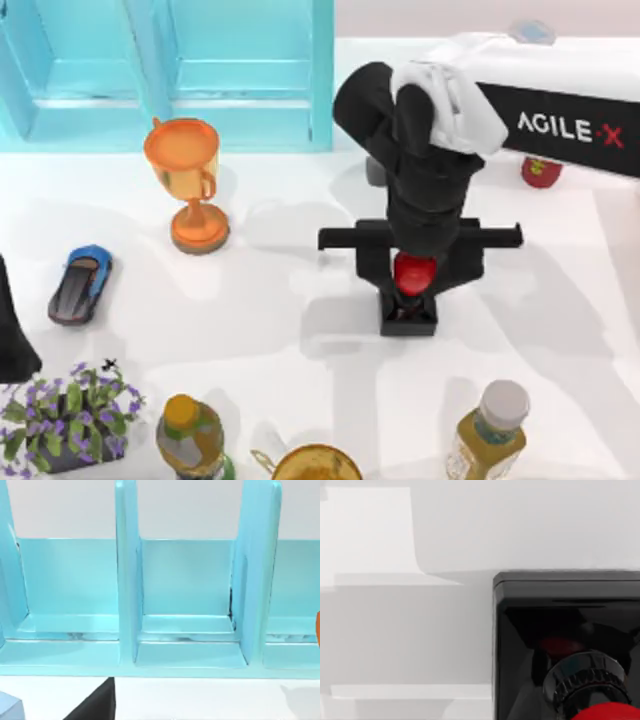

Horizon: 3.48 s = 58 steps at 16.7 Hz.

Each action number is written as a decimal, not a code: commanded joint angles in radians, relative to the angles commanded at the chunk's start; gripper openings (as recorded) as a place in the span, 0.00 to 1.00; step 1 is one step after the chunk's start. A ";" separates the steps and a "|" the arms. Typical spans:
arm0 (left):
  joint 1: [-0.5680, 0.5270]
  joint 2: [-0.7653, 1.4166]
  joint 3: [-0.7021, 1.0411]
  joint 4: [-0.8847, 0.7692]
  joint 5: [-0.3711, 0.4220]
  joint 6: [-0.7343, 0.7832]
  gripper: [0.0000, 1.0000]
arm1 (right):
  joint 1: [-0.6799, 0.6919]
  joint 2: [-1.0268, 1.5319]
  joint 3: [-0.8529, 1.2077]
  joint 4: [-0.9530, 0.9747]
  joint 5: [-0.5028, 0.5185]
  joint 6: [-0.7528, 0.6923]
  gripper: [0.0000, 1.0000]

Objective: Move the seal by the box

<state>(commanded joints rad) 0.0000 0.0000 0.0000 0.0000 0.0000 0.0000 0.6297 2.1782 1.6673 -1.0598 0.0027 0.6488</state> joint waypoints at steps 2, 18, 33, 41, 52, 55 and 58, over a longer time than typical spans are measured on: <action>0.000 0.000 0.000 0.000 0.000 0.000 1.00 | 0.000 0.000 0.000 0.000 0.000 0.000 0.00; 0.000 0.000 0.000 0.000 0.000 0.000 1.00 | -0.003 -0.034 0.139 -0.176 -0.001 0.001 0.00; 0.000 0.000 0.000 0.000 0.000 0.000 1.00 | -0.552 -0.216 0.242 -0.464 -0.002 -0.555 0.00; 0.000 0.000 0.000 0.000 0.000 0.000 1.00 | -0.549 -0.220 0.166 -0.389 -0.001 -0.553 0.00; 0.000 0.000 0.000 0.000 0.000 0.000 1.00 | -0.548 -0.233 -0.039 -0.199 -0.002 -0.551 0.08; 0.000 0.000 0.000 0.000 0.000 0.000 1.00 | -0.548 -0.233 -0.039 -0.199 -0.002 -0.551 0.30; 0.000 0.000 0.000 0.000 0.000 0.000 1.00 | -0.548 -0.233 -0.039 -0.199 -0.002 -0.551 0.53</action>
<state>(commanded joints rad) 0.0000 0.0000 0.0000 0.0000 0.0000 0.0000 0.0816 1.9449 1.6285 -1.2593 0.0006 0.0974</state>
